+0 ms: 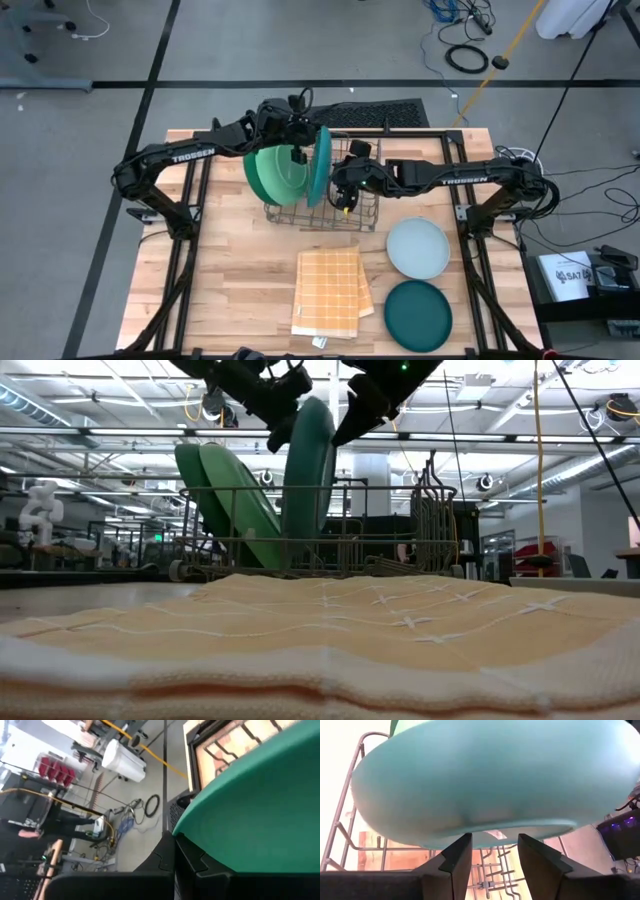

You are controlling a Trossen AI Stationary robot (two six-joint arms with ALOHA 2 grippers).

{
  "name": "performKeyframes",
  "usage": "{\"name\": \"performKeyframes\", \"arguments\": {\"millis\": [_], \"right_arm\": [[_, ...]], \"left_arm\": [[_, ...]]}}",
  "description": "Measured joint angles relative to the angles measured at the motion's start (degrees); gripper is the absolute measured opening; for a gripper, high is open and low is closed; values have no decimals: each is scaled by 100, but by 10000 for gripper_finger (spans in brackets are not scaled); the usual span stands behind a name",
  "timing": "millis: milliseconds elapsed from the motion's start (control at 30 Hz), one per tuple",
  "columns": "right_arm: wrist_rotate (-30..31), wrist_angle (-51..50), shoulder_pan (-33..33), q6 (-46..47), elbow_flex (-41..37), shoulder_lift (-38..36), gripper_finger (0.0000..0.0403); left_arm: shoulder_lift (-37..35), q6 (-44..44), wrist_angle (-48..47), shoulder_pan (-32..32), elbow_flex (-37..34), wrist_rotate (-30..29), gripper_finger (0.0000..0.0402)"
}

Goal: Sort dishes
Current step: Put the blue plate in the dish rack

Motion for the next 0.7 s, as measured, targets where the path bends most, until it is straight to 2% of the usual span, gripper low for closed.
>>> {"name": "performKeyframes", "arguments": {"millis": [167,267,533,700], "right_arm": [[-40,10,-50,22,0,2,153],[-320,41,-99,-17,0,35,153],[-470,512,-286,-617,0,442,153],[-463,892,-292,-871,0,568,153]], "left_arm": [[0,6,5,64,-3,2,1],[0,-28,-90,103,-5,-2,1],[-2,-89,-200,111,-7,-54,0],[-4,-245,-320,107,-7,-510,1]]}}
